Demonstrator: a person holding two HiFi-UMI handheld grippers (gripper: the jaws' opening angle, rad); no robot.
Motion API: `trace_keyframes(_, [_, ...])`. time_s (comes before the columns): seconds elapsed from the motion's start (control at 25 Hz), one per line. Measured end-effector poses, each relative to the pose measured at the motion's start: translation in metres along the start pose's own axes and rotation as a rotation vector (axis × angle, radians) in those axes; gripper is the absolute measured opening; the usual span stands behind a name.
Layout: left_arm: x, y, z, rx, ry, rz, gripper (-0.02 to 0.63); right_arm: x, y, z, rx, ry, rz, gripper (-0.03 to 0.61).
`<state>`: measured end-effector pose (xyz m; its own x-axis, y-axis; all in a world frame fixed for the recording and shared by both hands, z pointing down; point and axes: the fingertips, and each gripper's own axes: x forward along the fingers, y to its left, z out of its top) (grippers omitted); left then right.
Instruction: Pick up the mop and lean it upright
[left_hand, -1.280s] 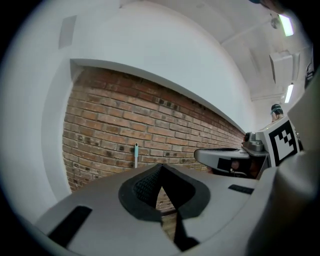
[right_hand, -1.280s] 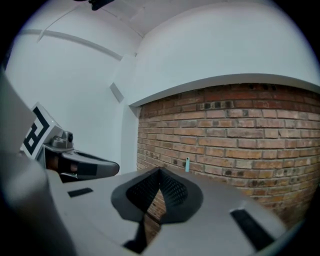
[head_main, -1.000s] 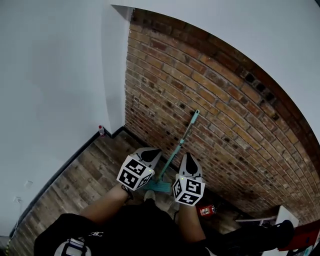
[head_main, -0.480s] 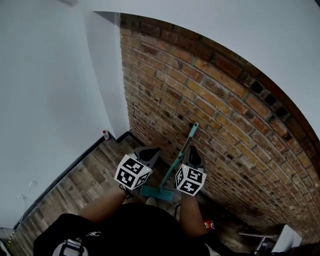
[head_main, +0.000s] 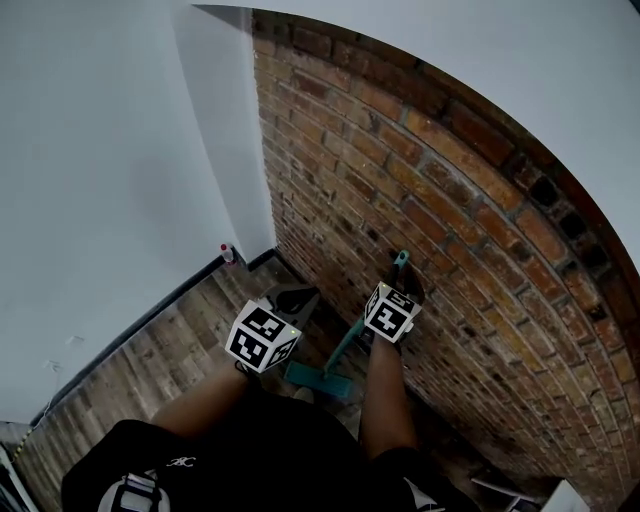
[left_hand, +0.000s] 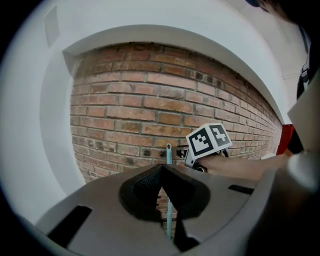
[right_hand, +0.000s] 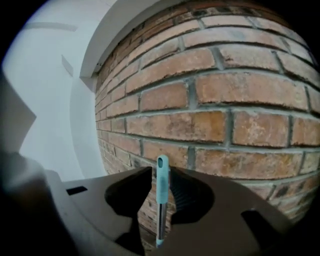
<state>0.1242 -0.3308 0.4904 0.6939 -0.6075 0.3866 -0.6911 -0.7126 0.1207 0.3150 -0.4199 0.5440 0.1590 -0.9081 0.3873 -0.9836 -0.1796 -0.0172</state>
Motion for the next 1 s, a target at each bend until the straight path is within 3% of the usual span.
trace_keyframes(0.24, [0.010, 0.009, 0.009, 0.019, -0.008, -0.024, -0.009, 0.031, -0.002, -0.019, -0.021, 0.097, -0.016, 0.109])
trace_keyframes(0.4, [0.008, 0.024, 0.014, 0.018, -0.015, -0.041, -0.009, 0.037, -0.002, -0.018, -0.034, 0.102, -0.046, 0.100])
trace_keyframes(0.6, [0.004, 0.043, 0.009, -0.021, -0.021, -0.053, -0.009, 0.025, 0.017, -0.018, -0.076, 0.084, -0.021, 0.097])
trace_keyframes(1.0, [0.021, 0.025, 0.007, -0.034, -0.022, -0.220, -0.009, -0.040, 0.029, -0.025, -0.064, 0.047, 0.031, 0.097])
